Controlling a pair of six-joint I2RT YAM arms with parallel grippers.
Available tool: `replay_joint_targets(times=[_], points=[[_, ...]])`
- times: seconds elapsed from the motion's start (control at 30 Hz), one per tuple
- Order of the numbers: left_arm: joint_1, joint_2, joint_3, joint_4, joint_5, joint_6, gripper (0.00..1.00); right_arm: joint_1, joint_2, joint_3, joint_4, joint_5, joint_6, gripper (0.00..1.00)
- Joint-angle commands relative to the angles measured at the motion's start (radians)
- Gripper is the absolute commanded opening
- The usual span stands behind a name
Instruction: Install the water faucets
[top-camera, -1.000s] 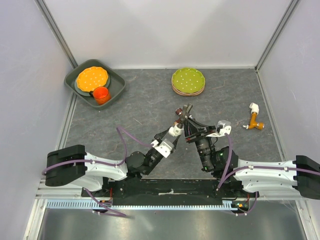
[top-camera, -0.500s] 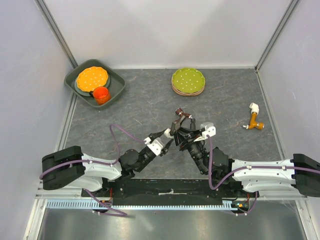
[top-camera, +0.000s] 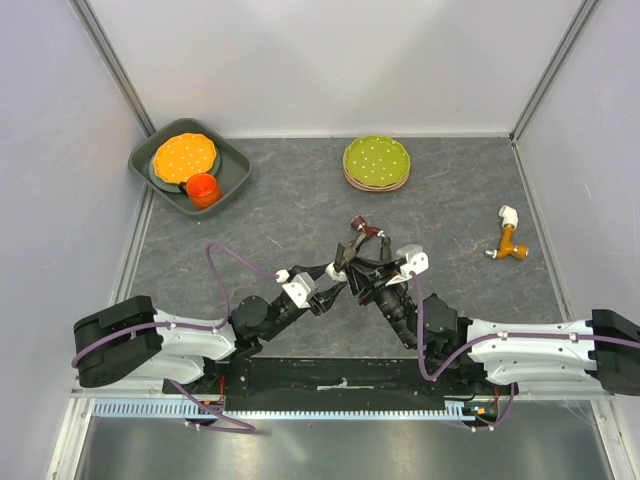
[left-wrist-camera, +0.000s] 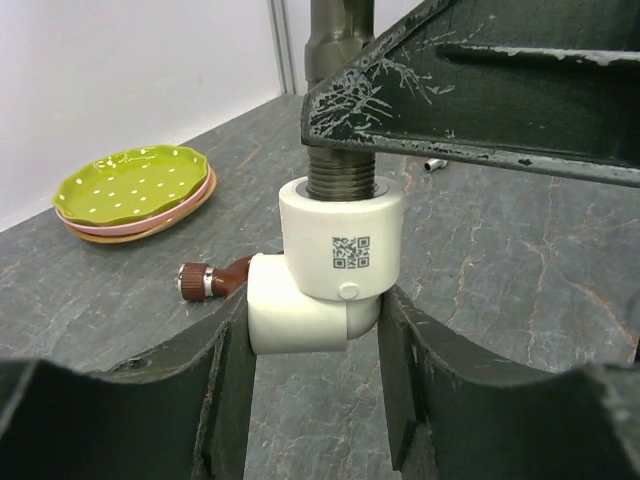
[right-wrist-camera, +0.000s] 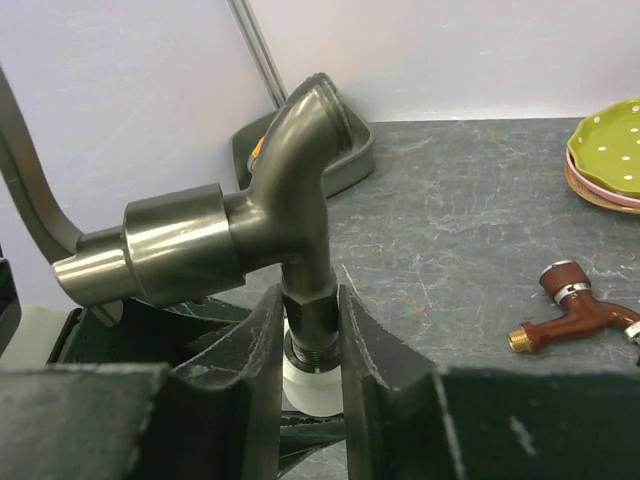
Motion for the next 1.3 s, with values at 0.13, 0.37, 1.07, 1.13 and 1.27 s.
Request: replay_joint_targets(times=[0.13, 0.37, 1.07, 1.13, 1.27], points=[[0.006, -0.03, 0.022, 0.307, 0.065, -0.036, 0.02, 0.003, 0.0, 0.039, -0.008, -0.062, 0.009, 0.02], [-0.02, -0.042, 0.071, 0.209, 0.019, 0.046, 0.02, 0.004, 0.032, 0.047, 0.001, -0.043, 0.015, 0.0], [-0.252, 0.194, 0.262, 0.349, -0.37, 0.613, 0.02, 0.04, 0.152, 0.157, -0.171, 0.24, 0.182, 0.0], [-0.254, 0.203, 0.264, 0.349, -0.381, 0.603, 0.02, 0.04, 0.149, 0.156, -0.174, 0.239, 0.188, 0.0], [-0.249, 0.203, 0.243, 0.352, -0.401, 0.552, 0.02, 0.041, 0.123, 0.165, -0.217, 0.227, 0.2, 0.04]])
